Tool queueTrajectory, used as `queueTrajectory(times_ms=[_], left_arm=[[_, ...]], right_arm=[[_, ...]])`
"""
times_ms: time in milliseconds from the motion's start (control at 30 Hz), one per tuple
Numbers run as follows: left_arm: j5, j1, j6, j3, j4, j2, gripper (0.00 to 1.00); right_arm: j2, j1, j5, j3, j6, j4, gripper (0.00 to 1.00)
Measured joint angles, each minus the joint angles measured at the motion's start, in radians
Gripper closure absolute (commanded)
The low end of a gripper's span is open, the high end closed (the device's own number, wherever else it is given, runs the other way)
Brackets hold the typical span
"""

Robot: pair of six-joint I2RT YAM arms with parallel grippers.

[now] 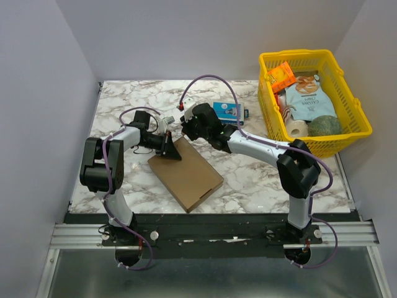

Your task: Unpack the express box

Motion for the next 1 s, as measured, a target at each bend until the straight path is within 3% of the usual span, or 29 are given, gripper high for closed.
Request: queueTrajectory(times_ms=[1000], left_arm=[[0.011, 0.005, -0.030, 0.013, -0.012, 0.019, 0.98]], right_arm=[[-0.003, 0.000, 0.000, -0.013, 0.002, -0.060, 1.00]])
